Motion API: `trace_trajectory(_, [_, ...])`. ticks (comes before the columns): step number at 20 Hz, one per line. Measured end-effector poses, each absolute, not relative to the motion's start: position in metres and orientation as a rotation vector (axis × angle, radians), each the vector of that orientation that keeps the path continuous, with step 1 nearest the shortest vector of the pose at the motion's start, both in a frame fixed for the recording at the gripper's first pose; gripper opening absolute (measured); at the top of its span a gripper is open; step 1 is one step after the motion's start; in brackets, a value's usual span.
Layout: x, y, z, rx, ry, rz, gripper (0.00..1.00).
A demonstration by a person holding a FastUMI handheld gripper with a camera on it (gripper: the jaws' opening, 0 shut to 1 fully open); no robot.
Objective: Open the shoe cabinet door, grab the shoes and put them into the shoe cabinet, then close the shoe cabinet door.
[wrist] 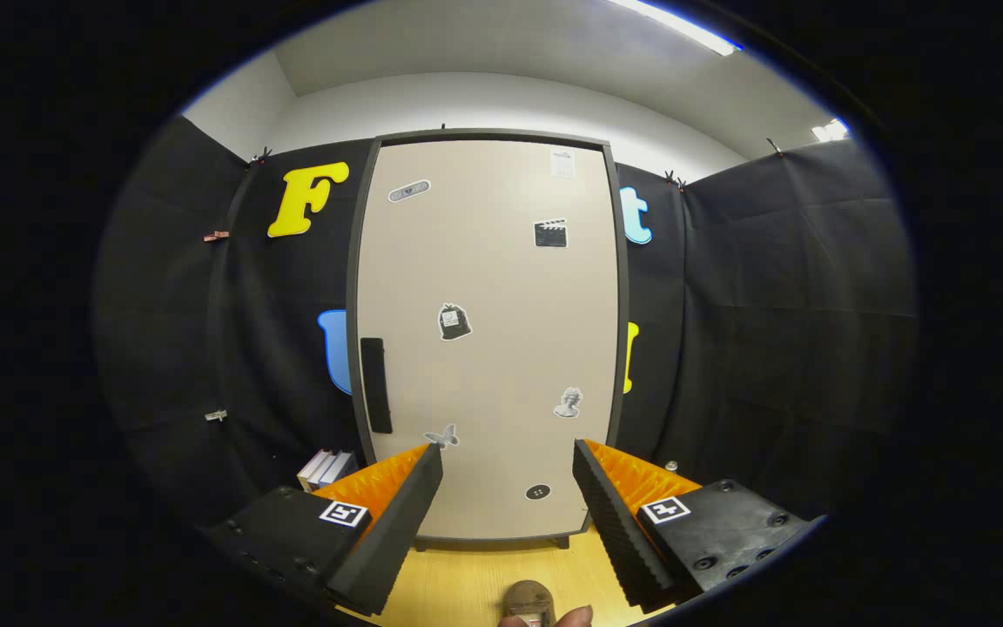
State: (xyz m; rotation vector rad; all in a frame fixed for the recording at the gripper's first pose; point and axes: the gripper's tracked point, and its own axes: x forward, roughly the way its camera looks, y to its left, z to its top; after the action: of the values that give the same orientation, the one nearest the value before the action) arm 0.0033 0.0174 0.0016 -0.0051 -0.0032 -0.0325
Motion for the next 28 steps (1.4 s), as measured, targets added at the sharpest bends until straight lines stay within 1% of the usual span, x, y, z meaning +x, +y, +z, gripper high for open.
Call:
trace_trajectory(5, [0.028,0.054,0.009,0.008,-0.012,0.005,0.98])
trace_trajectory(11, [0.084,0.120,0.002,0.079,0.013,0.087,0.98])
trace_trajectory(19, [0.160,0.161,-0.016,0.084,-0.003,0.081,0.98])
trace_trajectory(21, [0.179,0.163,-0.023,0.083,0.013,0.067,0.96])
trace_trajectory(22, [0.186,0.164,-0.025,0.082,0.020,0.060,0.85])
trace_trajectory(23, [0.192,0.165,-0.027,0.081,0.027,0.055,0.80])
trace_trajectory(24, [0.197,0.168,-0.029,0.081,0.030,0.059,0.70])
trace_trajectory(25, [0.200,0.170,-0.030,0.081,0.034,0.058,0.64])
trace_trajectory(26, [0.203,0.174,-0.032,0.079,0.040,0.070,0.51])
trace_trajectory(27, [0.203,0.176,-0.036,0.059,0.049,0.075,0.47])
trace_trajectory(28, [0.199,0.172,-0.037,0.019,0.041,0.053,0.47])
